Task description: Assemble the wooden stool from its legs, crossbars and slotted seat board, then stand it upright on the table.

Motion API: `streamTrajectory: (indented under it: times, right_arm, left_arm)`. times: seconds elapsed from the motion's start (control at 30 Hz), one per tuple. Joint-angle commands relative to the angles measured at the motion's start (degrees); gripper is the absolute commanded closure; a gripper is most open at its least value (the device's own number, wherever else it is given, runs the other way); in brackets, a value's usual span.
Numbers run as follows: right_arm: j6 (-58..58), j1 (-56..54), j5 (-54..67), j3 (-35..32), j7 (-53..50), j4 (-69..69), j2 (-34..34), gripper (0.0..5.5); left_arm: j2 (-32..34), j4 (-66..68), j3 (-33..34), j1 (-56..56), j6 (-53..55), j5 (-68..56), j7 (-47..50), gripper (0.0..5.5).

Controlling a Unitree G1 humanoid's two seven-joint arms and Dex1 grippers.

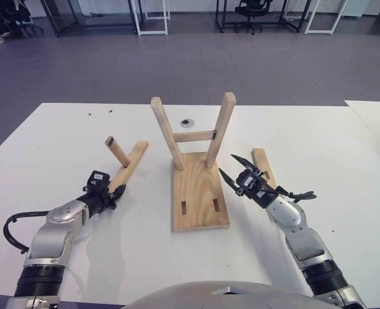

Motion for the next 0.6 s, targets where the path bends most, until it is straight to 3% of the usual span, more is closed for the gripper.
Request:
streamTrajectory:
  times: [0.03,0.13,0.23,0.43,0.6]
  right_arm:
    - [9.9,-4.6,14.1,-7.3,2.2,-5.5,2.0,2.74]
    - [22.4,-15.4,30.9,-15.1,2.6,-12.4,1.7,2.74]
    - [34.9,-28.2,48.2,-19.5,-1.0,-16.1,4.0,2.74]
    - [45.9,-51.5,67.0,-22.1,-11.6,-6.8,13.9,2.74]
    - [49.1,-56.8,75.4,-25.9,-16.5,-0.6,17.2,2.74]
  left_arm:
    - [-3.8,3.2,6.4,-1.1,-6.1,-3.3,-0.4,3.45]
    - [-2.8,0.1,17.3,-6.5,-14.5,-8.5,-0.3,3.46]
    - [0.8,-8.4,19.1,-13.2,-15.3,-11.4,-2.3,3.46]
    - [1.2,-22.8,8.8,-27.0,-9.8,-14.7,-3.1,3.46]
    - [-0.2,-25.9,1.8,-29.8,-8.9,-13.6,-4.7,3.46]
